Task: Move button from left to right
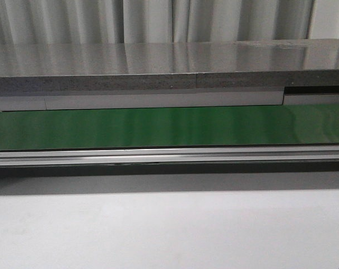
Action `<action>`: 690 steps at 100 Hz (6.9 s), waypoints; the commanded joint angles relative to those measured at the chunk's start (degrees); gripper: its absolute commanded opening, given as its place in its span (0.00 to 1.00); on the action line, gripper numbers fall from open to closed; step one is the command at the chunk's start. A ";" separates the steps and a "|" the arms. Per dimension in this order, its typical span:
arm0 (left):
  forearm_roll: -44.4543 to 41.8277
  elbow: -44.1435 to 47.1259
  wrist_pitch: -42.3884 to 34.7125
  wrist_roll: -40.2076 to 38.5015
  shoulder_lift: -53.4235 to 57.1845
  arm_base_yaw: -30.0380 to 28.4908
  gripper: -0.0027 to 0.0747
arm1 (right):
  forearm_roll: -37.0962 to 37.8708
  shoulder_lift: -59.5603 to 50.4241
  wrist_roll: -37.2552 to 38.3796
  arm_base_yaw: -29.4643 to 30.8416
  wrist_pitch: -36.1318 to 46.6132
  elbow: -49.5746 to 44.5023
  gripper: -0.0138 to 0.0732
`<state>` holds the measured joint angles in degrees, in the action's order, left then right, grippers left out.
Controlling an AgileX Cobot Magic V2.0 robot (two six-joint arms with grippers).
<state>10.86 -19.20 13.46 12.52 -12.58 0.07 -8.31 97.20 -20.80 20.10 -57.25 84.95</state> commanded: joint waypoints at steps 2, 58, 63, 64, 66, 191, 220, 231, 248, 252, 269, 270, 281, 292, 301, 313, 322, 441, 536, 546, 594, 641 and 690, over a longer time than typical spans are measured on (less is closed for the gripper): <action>0.79 -1.55 -4.59 0.06 -0.54 0.42 0.01 | -0.13 -1.71 -2.00 2.99 3.72 1.96 0.26; 0.79 -1.55 -4.59 0.06 -0.54 0.42 0.01 | 2.44 8.81 -11.17 5.91 7.57 2.01 0.26; 0.79 -1.55 -4.59 0.06 -0.54 0.42 0.01 | 2.70 9.56 -11.17 5.91 7.69 2.01 0.26; 0.79 -1.55 -4.59 0.06 -0.54 0.42 0.01 | 2.71 9.66 -11.17 5.91 7.69 2.01 0.26; 0.79 -1.55 -4.59 0.06 -0.54 0.42 0.01 | 2.71 10.02 -11.17 5.91 7.69 2.01 0.26; 0.79 -1.55 -4.59 0.06 -0.54 0.42 0.01 | -0.35 11.40 -9.78 5.87 11.28 2.41 0.71; 0.79 -1.55 -4.68 0.06 -0.54 0.42 0.01 | -11.28 6.33 -9.73 4.27 12.40 2.46 0.67; 0.79 -1.55 -4.68 0.06 -0.54 0.42 0.01 | -13.54 4.14 -9.79 2.18 12.35 2.40 0.63; 0.79 -1.55 -4.68 0.06 -0.54 0.42 0.01 | -14.52 0.43 -9.79 -2.46 13.35 1.85 0.63; 0.79 -1.55 -4.68 0.06 -0.54 0.42 0.01 | -14.85 -0.72 -9.79 -3.67 13.95 1.51 0.63; 0.79 -1.55 -4.68 0.06 -0.54 0.42 0.01 | -16.06 -6.75 -9.79 -8.68 17.66 -2.70 0.63; 0.79 -1.55 -4.68 0.06 -0.54 0.42 0.01 | -16.06 -7.03 -9.79 -8.89 18.05 -2.96 0.63; 0.79 -1.55 -4.68 0.06 -0.54 0.42 0.01 | -16.24 -12.06 -9.79 -12.16 21.20 -7.98 0.63; 0.79 -1.55 -4.68 0.06 -0.54 0.42 0.01 | -16.64 -17.73 -9.79 -14.97 25.10 -14.41 0.63; 0.79 -1.55 -4.68 0.06 -0.54 0.42 0.01 | -16.76 -22.71 -9.79 -16.66 28.29 -19.79 0.63; 0.79 -1.55 -4.68 0.06 -0.54 0.42 0.01 | -17.30 -29.67 -9.79 -17.73 32.09 -28.13 0.63; 0.79 -1.55 -4.68 0.06 -0.54 0.42 0.01 | -17.59 -35.41 -9.79 -17.73 33.97 -33.36 0.63; 0.79 -1.55 -4.68 0.06 -0.54 0.42 0.01 | -17.72 -71.39 -9.79 -17.73 31.07 -51.95 0.08; 0.79 -1.55 -4.68 0.06 -0.54 0.42 0.01 | -13.59 -71.83 -4.92 -21.46 31.56 -52.06 0.08; 0.79 -1.55 -4.68 0.06 -0.54 0.42 0.01 | -7.78 -73.04 1.40 -23.73 31.75 -52.06 0.08; 0.79 -1.55 -4.68 0.06 -0.54 0.42 0.01 | 6.55 -86.35 20.80 -24.66 48.40 -71.51 0.08; 0.79 -1.55 -4.71 0.06 -0.65 0.42 0.01 | 6.55 -99.00 20.80 -24.66 50.72 -83.19 0.08; 0.79 -1.55 -4.71 0.06 -0.65 0.42 0.01 | 6.28 -99.00 20.80 -24.66 54.45 -85.69 0.08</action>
<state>10.86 -19.20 13.46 12.52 -12.58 0.07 -2.43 -0.62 0.00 -4.49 -7.89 -1.58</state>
